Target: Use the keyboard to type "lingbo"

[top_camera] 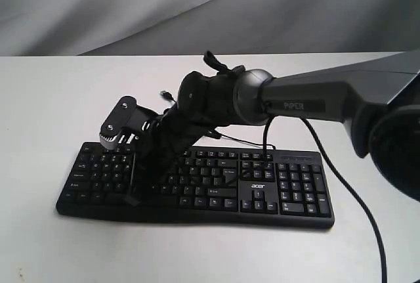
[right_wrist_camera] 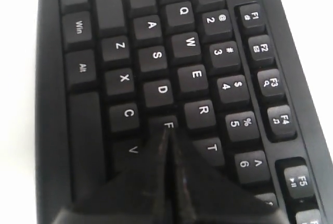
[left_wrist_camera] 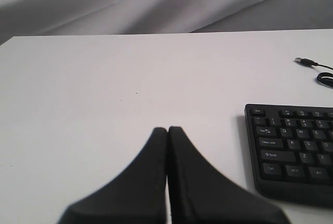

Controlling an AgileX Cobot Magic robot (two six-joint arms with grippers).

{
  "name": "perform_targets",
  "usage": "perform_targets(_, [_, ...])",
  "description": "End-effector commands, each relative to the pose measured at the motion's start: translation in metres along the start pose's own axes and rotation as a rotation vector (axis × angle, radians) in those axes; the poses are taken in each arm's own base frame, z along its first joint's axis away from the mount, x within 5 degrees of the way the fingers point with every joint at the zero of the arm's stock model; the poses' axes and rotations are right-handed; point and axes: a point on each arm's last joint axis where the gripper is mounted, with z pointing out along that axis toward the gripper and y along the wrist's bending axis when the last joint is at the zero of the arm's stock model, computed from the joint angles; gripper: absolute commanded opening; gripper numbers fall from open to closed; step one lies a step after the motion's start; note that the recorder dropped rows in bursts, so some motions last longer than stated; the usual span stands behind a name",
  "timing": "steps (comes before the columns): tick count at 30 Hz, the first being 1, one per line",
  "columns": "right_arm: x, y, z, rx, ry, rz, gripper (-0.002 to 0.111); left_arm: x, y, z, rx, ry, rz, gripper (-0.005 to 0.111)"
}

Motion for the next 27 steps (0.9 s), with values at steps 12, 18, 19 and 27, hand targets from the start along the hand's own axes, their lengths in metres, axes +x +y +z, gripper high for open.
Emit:
perform_targets(12, [0.000,0.006,-0.023,-0.025,0.034,-0.004,0.000,0.001,0.000,0.001,0.000,0.004,-0.006,0.000])
perform_targets(18, [0.000,0.008,-0.020,-0.035,-0.003,-0.010,0.000,0.001,0.000,0.001,0.000,0.004,-0.006,0.000])
perform_targets(19, [-0.001,0.008,-0.020,-0.038,-0.013,-0.012,0.000,0.001,0.000,0.001,0.000,0.004,-0.006,0.000])
perform_targets(27, [-0.002,0.008,-0.020,-0.042,-0.022,-0.020,0.000,0.001,0.000,0.001,0.000,0.004,-0.006,0.000])
